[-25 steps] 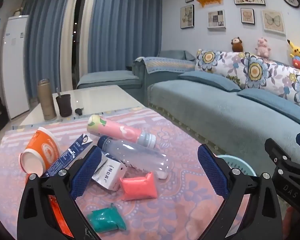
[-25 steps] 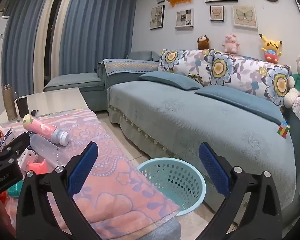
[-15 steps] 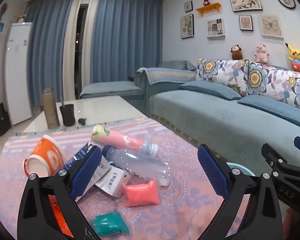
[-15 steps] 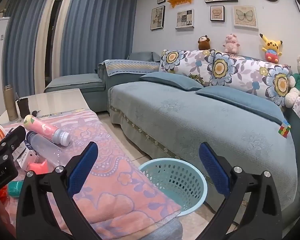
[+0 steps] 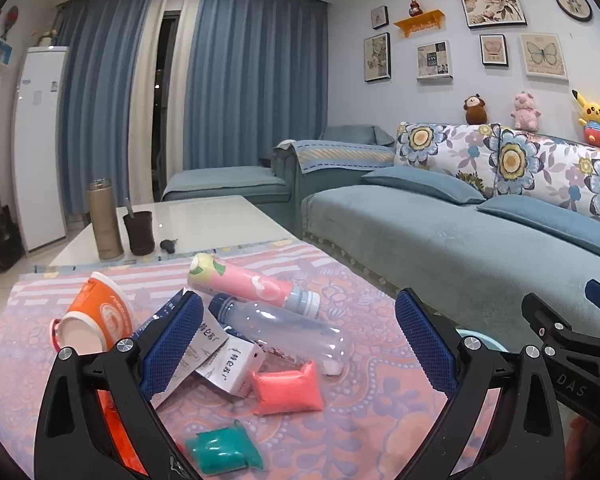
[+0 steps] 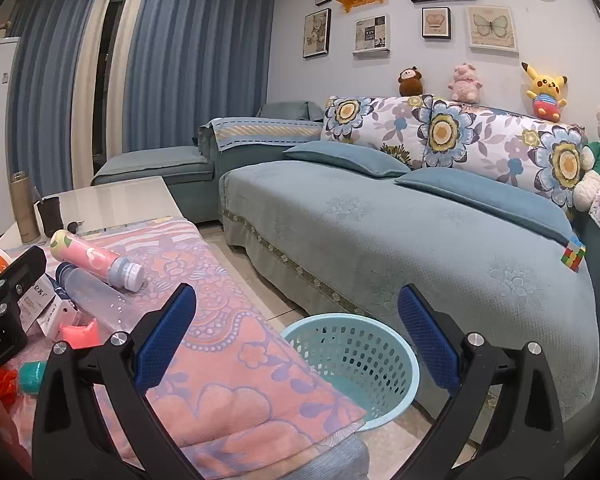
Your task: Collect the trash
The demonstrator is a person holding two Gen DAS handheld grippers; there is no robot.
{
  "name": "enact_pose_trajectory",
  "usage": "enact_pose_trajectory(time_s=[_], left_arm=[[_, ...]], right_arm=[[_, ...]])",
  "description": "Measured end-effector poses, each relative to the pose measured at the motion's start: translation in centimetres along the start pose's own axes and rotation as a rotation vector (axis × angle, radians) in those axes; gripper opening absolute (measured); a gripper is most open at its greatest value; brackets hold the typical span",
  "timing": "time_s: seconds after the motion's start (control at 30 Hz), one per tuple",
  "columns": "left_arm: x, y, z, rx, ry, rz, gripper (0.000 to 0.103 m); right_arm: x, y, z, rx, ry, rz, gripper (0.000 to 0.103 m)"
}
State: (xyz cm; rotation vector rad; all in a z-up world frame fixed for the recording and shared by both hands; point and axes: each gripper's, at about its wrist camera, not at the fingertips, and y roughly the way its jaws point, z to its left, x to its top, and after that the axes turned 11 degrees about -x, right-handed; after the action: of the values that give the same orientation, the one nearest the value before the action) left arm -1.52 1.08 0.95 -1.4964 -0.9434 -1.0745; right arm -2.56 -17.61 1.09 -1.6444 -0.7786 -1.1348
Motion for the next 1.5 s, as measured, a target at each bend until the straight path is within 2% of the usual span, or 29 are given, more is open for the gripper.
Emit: enact_pose_trajectory(time_s=[1.5], left_arm=[[0.28, -0.76, 0.30, -0.001, -0.027, -0.010, 0.094]], right_arm=[[-0.15, -0.35, 0.56, 0.020, -0.027, -0.006, 0.096]])
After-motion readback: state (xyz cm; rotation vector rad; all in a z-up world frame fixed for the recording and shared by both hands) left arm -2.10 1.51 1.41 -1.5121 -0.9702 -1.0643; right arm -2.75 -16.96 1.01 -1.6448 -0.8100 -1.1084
